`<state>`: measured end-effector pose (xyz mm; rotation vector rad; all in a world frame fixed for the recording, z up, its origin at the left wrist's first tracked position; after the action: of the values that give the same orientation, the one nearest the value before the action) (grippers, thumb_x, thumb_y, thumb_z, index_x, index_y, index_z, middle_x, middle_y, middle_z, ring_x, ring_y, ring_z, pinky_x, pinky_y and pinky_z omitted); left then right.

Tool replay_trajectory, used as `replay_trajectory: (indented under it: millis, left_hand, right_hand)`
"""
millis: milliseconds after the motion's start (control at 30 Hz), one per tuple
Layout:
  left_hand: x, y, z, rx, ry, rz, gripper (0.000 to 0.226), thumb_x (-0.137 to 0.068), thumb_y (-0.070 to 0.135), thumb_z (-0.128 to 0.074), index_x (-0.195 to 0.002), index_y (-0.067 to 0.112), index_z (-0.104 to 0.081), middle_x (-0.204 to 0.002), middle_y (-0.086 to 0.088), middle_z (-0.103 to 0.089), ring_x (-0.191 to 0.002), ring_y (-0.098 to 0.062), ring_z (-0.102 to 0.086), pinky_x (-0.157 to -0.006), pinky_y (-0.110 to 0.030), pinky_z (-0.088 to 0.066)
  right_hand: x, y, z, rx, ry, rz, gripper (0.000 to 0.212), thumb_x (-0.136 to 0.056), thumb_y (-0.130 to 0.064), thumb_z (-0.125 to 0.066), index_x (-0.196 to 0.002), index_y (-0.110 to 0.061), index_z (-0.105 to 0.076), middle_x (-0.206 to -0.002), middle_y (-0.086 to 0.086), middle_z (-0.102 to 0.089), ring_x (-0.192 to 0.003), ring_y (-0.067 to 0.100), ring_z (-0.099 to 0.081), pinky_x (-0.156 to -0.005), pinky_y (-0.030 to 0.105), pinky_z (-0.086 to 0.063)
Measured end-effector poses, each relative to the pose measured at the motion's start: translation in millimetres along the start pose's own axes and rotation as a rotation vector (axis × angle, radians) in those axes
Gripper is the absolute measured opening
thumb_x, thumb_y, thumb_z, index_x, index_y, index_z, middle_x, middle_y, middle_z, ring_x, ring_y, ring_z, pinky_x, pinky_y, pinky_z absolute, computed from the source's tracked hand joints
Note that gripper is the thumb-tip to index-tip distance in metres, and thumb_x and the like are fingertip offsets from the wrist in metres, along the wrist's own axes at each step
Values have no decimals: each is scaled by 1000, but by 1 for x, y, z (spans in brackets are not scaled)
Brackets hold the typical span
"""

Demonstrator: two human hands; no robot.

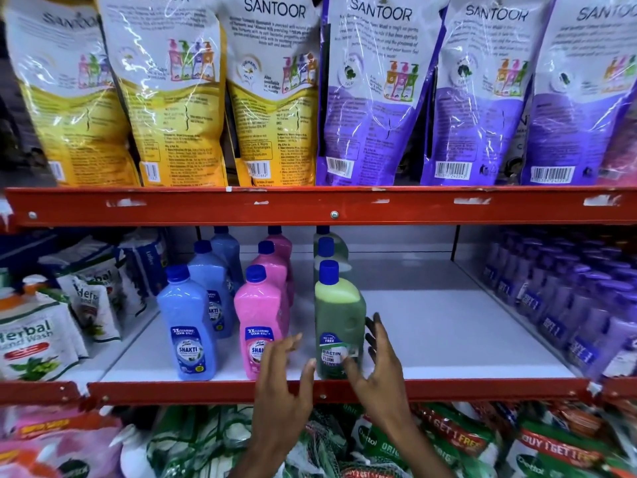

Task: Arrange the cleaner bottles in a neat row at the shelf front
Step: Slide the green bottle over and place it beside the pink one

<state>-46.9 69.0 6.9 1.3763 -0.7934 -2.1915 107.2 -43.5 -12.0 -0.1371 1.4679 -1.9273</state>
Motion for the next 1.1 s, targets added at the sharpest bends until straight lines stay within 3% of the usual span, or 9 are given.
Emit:
replay_trajectory:
  millis: [100,233,367,500,667,800,933,1000,1100]
  left_hand:
    - [9,-18,47,-85,270,41,65,-70,33,-82,-122,14,-48,-124,-6,-47,-114,-16,-47,-99,-35,-47]
    - [-12,-55,46,-153,126,314,108,-58,45,-89,-140,15,-27,-142,-14,-39,-128,-30,-46,-104,-46,-49]
    - [-17,-65,34,-107,60,349,104,-63,38,-88,-144,12,-28,-136,-15,-51,-118,-30,-59,-93,-38,-54]
    - [-19,-69,34,-106,72,330,101,-65,35,-87,-144,10,-30,-135,-15,-52,-117,-30,-59,-93,-36,-53]
    - [-11,-69,42,-36,20,268,101,-67,44,-85,-147,15,-31,-146,-11,-45,-130,-26,-50,-103,-35,-46]
    - [4,-65,97,-121,282,71,71,-69,43,-81,-127,14,-50,-130,-11,-49,-122,-28,-50,-105,-47,-46]
    - [-15,-96,132,-202,383,186,90,-60,29,-91,-131,4,-42,-132,-20,-44,-127,-37,-44,-103,-54,-46]
    - [-30,-109,129,-168,283,259,104,-59,32,-92,-140,8,-31,-141,-17,-39,-131,-35,-43,-105,-51,-46]
    - [-35,-122,123,-68,228,282,101,-66,24,-88,-145,16,-26,-145,-12,-43,-128,-32,-52,-100,-45,-52]
  right_hand:
    - [6,-7,-18,72,112,-9,116,-73,-42,-81,-153,-28,1,-160,5,-27,-142,23,-37,-114,49,-41]
    - [-4,-9,-32,98,254,-43,121,-63,-38,-89,-151,-22,-8,-151,13,-38,-132,30,-49,-100,49,-53]
    - [-12,-6,-33,103,299,-40,110,-61,-30,-90,-145,-18,-21,-134,11,-50,-111,30,-61,-84,47,-61]
    - [-16,-1,-36,107,285,-21,112,-60,-32,-89,-146,-20,-18,-135,11,-49,-111,29,-62,-81,47,-61]
    - [8,-18,-30,126,392,5,118,-67,-31,-88,-152,-22,-8,-158,13,-25,-144,31,-31,-112,47,-39]
    - [47,-68,-54,166,439,303,94,-76,-41,-73,-150,-23,-18,-152,0,-32,-140,22,-37,-111,48,-39]
    - [31,-76,-115,176,236,172,111,-74,-57,-75,-153,-19,-8,-161,4,-22,-145,13,-22,-115,35,-29]
    - [18,-72,-136,150,187,44,117,-68,-61,-77,-152,-16,-7,-159,13,-27,-143,26,-34,-114,40,-39]
    - [5,-65,-151,143,196,-28,107,-67,-50,-81,-146,-15,-17,-137,16,-51,-118,31,-59,-92,44,-56]
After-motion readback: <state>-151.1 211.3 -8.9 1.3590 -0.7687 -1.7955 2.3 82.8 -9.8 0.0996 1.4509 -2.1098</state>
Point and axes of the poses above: each hand's wrist, its own x-axis away from the middle knuckle, its own z-axis out of the back of the hand, y = z × x, the point moved 9 cm from there along -x, towards the middle knuckle
